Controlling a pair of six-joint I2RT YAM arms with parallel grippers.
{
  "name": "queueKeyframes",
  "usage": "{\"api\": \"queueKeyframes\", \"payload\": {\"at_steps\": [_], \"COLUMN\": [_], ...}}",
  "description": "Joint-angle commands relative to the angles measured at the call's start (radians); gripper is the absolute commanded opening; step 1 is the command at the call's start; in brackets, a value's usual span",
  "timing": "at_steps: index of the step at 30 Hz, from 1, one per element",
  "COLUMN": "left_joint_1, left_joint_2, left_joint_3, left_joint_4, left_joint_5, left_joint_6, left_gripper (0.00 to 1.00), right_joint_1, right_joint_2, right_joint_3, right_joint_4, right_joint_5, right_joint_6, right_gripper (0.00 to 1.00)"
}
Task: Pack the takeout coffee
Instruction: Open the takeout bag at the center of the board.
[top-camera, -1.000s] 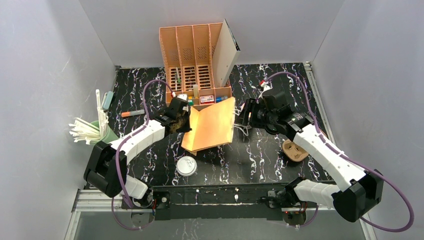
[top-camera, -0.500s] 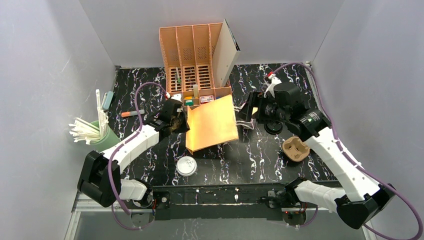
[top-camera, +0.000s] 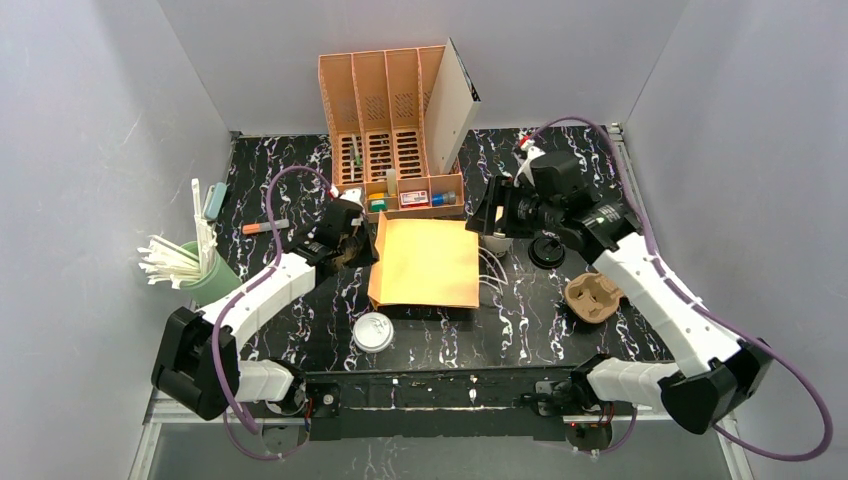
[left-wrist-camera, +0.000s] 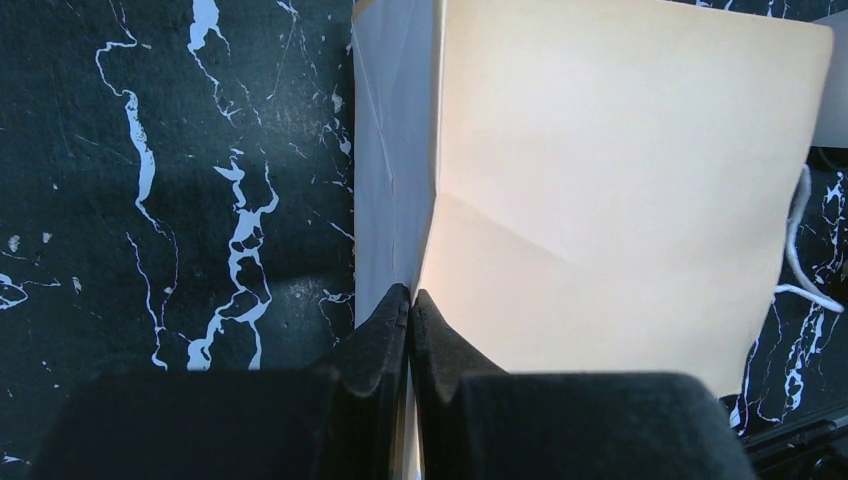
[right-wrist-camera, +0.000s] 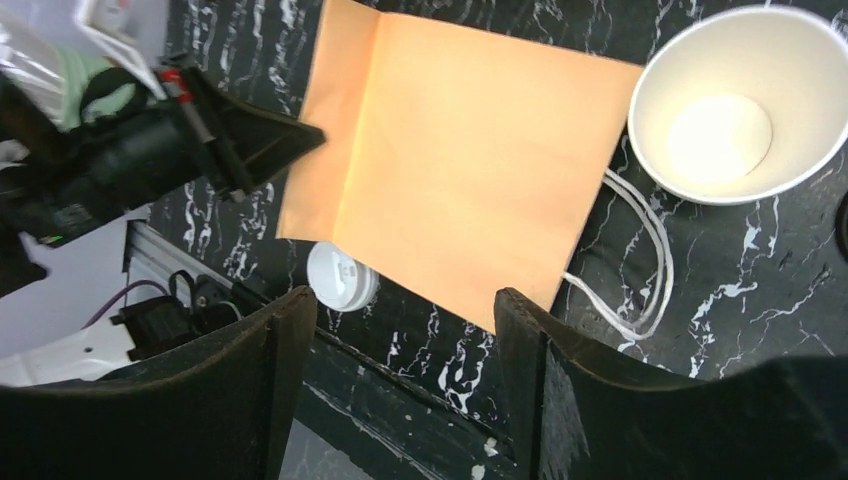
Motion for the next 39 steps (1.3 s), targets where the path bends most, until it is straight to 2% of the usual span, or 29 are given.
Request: {"api": "queueKeyframes", "payload": {"at_steps": [1, 8, 12, 22, 39], "left_joint_1": [0.002, 0.002, 0.002, 0.002, 0.002], "left_joint_2": [-0.053, -0.054, -0.052, -0.051, -0.072], "left_joint_3": [-0.023, -0.023, -0.023, -0.045, -0.039], "left_joint_4": [0.012, 0.016, 0.026, 0.051, 0.034], "left_joint_5": [0.020, 0.044, 0.089, 0.114, 0.110], "left_joint_6": [-0.003, 0.036, 0.042, 0.032, 0.036], "left_gripper": [0.02, 0.02, 0.02, 0.02, 0.03], "right_joint_1": [-0.011, -0.065, -0.100, -0.148, -0.155], "right_joint_2": [0.026, -0.087, -0.113, -0.032, 0.095], "right_joint_3": [-0.100, -0.417, -0.530, -0.630, -0.624], "right_joint_4": [0.046, 0.304, 0.414, 0.550, 0.576], "right_joint_5": [0.006, -0.067, -0.131, -0.218, -0.242], "right_joint_6": [0.040, 0.139, 0.185, 0.213, 0.219], "right_gripper": [0.72, 0.68, 0.67, 0.65, 0.60]}}
